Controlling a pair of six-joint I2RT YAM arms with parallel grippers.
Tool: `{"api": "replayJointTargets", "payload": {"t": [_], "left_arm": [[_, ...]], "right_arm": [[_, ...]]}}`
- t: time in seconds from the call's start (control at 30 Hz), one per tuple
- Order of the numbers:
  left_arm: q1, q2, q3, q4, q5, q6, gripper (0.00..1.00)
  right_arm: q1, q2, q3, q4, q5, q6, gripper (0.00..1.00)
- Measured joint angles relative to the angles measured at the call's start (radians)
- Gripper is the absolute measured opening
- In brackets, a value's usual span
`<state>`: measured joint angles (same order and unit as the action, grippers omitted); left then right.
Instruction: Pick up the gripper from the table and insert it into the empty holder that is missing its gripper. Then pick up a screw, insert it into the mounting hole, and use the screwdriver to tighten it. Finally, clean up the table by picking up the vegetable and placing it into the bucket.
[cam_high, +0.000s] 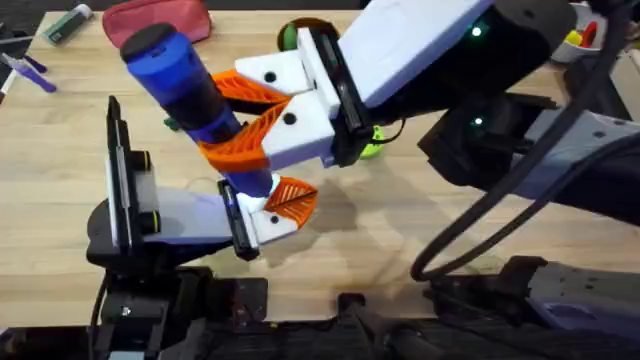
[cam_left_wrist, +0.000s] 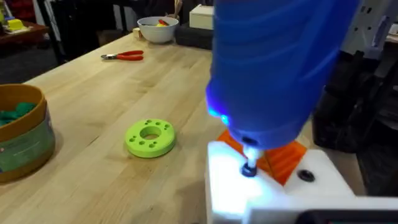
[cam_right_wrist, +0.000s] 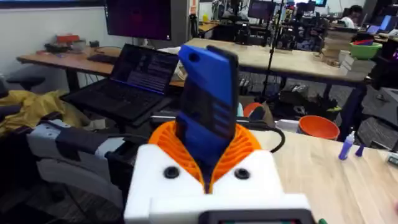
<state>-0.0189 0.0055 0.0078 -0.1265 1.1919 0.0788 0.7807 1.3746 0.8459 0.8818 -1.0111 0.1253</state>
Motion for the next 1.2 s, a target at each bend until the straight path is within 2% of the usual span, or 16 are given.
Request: {"api": "replayJointTargets", "payload": {"t": [1.2], "left_arm": [[0.0, 0.0, 0.0, 0.0, -0.001, 0.0, 0.02]], "right_arm": [[0.0, 0.02, 0.0, -0.007, 0.0, -0.008, 0.026]]}}
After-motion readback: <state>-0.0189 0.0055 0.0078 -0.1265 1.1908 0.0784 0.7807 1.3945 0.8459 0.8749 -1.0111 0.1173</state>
